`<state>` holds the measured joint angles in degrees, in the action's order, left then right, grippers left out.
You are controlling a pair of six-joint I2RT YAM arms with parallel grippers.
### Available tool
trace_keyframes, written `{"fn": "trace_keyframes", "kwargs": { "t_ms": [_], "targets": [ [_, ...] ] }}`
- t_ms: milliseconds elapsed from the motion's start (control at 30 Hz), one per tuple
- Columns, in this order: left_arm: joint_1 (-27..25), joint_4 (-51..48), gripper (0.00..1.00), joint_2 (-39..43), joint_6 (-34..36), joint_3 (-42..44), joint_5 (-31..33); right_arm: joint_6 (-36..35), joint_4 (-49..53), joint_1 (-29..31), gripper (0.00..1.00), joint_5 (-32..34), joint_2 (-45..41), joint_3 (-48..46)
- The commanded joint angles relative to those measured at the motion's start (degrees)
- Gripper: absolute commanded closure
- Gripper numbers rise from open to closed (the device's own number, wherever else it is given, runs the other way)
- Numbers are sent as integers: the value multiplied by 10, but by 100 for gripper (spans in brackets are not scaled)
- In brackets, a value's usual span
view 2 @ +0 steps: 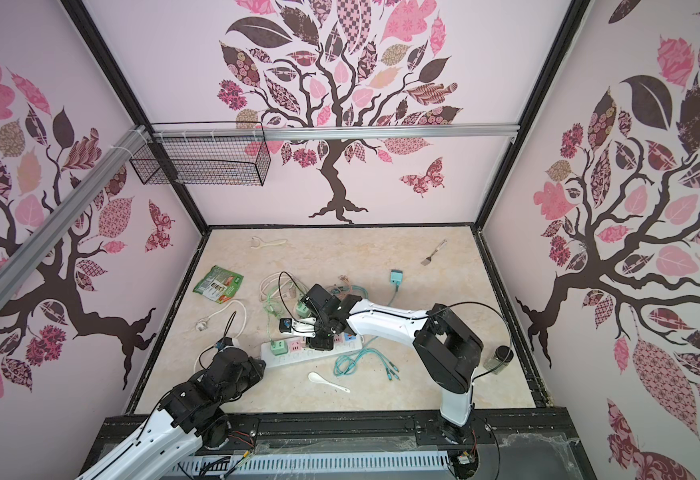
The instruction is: Insert the plug
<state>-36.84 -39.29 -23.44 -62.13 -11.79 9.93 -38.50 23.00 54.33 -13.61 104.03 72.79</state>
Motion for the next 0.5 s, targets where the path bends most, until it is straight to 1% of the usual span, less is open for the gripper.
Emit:
{"fn": "trace_keyframes", "kwargs": {
  "t_ms": [0,467],
  "targets": [
    [2,-14,79,-1,9,22,8,-14,45,0,78,30,28,8],
    [3,-1,79,-12,16,19,14,-30,66,0,77,56,56,31]
  ]
}}
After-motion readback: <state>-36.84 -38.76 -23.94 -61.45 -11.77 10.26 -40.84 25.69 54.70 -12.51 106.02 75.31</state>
